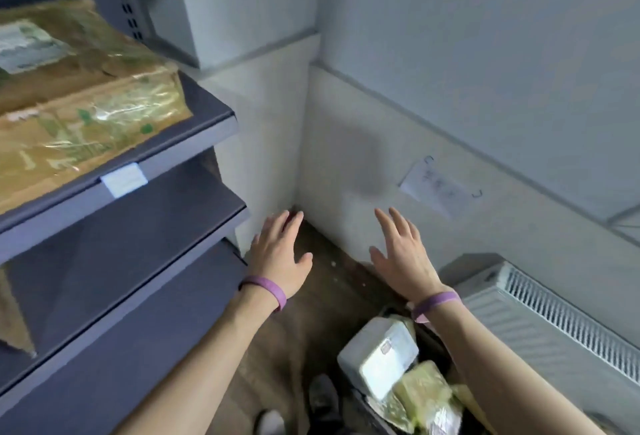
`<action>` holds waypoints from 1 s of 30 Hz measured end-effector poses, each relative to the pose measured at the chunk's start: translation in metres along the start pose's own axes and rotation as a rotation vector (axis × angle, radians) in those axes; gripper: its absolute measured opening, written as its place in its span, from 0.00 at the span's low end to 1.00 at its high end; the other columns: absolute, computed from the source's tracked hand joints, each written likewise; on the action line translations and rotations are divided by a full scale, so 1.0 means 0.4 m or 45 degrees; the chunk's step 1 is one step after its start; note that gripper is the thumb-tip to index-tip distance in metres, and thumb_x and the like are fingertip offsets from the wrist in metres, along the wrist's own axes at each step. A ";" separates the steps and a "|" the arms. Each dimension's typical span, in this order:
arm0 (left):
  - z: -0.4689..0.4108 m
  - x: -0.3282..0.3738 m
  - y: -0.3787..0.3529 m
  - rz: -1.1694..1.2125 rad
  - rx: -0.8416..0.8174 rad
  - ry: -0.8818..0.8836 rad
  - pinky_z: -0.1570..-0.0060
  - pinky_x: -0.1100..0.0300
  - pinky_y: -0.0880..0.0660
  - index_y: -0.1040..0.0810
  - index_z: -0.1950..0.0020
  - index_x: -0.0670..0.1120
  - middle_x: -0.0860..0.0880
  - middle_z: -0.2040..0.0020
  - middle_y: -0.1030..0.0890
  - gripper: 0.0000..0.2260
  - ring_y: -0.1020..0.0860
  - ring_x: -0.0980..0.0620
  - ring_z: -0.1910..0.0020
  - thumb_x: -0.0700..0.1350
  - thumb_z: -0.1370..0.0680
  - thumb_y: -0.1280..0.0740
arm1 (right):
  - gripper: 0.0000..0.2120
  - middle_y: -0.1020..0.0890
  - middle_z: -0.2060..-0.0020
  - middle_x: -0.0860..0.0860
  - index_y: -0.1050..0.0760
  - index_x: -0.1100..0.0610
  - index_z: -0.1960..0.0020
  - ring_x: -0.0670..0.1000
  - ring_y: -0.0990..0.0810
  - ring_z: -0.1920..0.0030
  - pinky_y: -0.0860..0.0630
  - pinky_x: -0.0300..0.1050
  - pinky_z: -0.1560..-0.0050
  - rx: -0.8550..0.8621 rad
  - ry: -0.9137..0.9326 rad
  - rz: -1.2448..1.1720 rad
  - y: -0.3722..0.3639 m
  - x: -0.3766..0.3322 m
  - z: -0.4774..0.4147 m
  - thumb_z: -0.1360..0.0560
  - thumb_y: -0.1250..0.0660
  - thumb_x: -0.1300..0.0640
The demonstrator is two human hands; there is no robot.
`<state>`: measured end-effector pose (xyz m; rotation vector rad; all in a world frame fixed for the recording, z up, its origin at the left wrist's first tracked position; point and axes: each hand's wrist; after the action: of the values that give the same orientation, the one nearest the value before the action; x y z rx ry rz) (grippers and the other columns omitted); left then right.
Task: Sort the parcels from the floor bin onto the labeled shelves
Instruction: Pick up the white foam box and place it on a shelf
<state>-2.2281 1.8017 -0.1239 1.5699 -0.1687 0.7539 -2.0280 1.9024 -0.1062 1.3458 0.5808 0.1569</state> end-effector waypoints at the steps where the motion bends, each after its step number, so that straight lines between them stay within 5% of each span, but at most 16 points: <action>1: 0.006 0.021 -0.032 -0.004 -0.065 -0.030 0.30 0.47 0.41 0.43 0.24 0.53 0.49 0.24 0.43 0.31 0.45 0.48 0.25 0.50 0.25 0.35 | 0.34 0.43 0.23 0.58 0.47 0.54 0.21 0.61 0.45 0.24 0.44 0.53 0.25 -0.002 -0.080 -0.003 0.001 0.034 0.031 0.23 0.36 0.55; 5: 0.025 0.098 -0.131 -0.027 -0.292 -0.138 0.27 0.47 0.46 0.46 0.24 0.56 0.51 0.22 0.48 0.30 0.53 0.48 0.23 0.52 0.23 0.37 | 0.34 0.42 0.24 0.59 0.46 0.55 0.22 0.61 0.45 0.24 0.46 0.53 0.24 0.042 -0.307 0.000 0.009 0.144 0.145 0.23 0.36 0.56; 16: 0.096 0.334 -0.383 -0.151 -0.599 -0.359 0.27 0.50 0.48 0.48 0.23 0.56 0.52 0.22 0.48 0.29 0.53 0.48 0.23 0.54 0.22 0.39 | 0.33 0.44 0.23 0.58 0.47 0.54 0.22 0.61 0.46 0.24 0.46 0.54 0.24 0.015 -0.671 -0.075 -0.035 0.414 0.434 0.22 0.36 0.53; 23: 0.154 0.373 -0.605 -0.298 -0.755 -0.212 0.27 0.49 0.48 0.49 0.23 0.56 0.51 0.22 0.49 0.30 0.53 0.48 0.23 0.53 0.22 0.40 | 0.32 0.45 0.22 0.57 0.49 0.55 0.21 0.60 0.47 0.23 0.48 0.51 0.24 -0.257 -0.566 -0.092 -0.172 0.597 0.434 0.21 0.39 0.54; 30: 0.123 0.241 -0.826 -0.298 -0.704 0.191 0.27 0.47 0.46 0.47 0.23 0.54 0.51 0.22 0.47 0.29 0.51 0.47 0.23 0.51 0.22 0.39 | 0.32 0.44 0.23 0.57 0.50 0.54 0.21 0.62 0.45 0.24 0.44 0.53 0.26 -0.530 -0.342 -0.110 -0.400 0.739 0.276 0.21 0.39 0.54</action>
<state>-1.9625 1.8419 -0.3444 0.9835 -0.0719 0.5743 -1.7589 1.8957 -0.3360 0.9166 0.3533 0.0218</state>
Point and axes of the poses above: each hand's wrist, its own z-axis away from the middle knuckle, its own y-axis out of the back of the hand, x = y × z
